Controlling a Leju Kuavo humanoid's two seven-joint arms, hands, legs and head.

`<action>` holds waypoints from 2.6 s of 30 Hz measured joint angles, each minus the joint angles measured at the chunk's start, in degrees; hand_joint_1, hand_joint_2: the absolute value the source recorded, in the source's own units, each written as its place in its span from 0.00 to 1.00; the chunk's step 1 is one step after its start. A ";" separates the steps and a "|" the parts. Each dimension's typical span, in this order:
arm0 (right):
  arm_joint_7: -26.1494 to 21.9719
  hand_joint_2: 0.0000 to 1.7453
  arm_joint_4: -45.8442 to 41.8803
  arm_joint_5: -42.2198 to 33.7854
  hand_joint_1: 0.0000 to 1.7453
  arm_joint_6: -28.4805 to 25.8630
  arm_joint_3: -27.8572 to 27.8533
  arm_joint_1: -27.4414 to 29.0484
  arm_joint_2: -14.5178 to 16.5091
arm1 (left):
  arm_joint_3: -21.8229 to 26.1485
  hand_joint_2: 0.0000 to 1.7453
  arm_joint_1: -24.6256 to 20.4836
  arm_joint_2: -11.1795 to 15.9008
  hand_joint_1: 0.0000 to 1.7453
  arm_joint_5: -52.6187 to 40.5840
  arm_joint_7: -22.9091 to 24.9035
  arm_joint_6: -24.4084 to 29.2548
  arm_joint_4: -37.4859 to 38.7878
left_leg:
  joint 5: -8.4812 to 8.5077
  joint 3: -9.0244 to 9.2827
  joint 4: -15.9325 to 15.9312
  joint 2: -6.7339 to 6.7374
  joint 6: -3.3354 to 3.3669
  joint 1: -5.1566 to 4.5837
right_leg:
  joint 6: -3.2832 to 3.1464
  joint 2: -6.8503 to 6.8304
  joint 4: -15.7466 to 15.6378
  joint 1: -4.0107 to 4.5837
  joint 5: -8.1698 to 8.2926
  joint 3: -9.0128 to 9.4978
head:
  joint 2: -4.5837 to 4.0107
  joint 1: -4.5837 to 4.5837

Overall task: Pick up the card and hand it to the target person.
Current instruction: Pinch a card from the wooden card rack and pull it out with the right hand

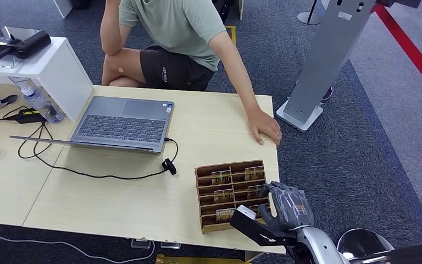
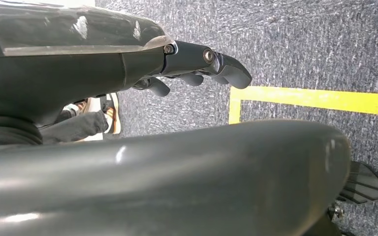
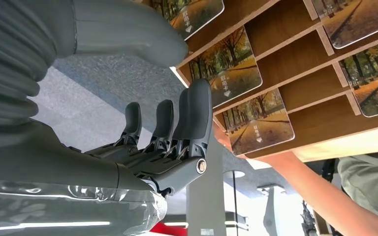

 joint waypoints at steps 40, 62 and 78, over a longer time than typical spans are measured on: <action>1.92 1.00 1.69 -2.68 0.53 0.27 0.54 0.70 0.00 | 0.00 0.00 -0.01 -0.10 0.00 -0.57 -0.01 -0.51 0.00 | 0.00 0.00 0.00 0.00 0.00 0.00 | 0.00 0.00 0.00 0.00 0.00 0.00 | 0.00 -0.01; 1.92 1.00 3.74 -3.54 0.48 0.27 1.42 0.66 0.00 | -0.02 0.00 -0.03 -0.13 0.00 -1.66 0.18 -0.68 0.00 | 0.00 0.00 0.00 0.00 0.00 0.00 | 0.00 0.00 0.00 0.00 0.00 0.00 | 0.00 -0.01; 1.86 1.00 4.68 -3.70 0.63 0.11 1.57 0.53 0.00 | -0.02 0.00 -0.03 -0.15 0.00 -1.55 0.18 -0.66 0.00 | 0.00 0.00 0.00 0.00 0.00 0.00 | 0.00 0.00 0.00 0.00 0.00 0.00 | 0.00 -0.01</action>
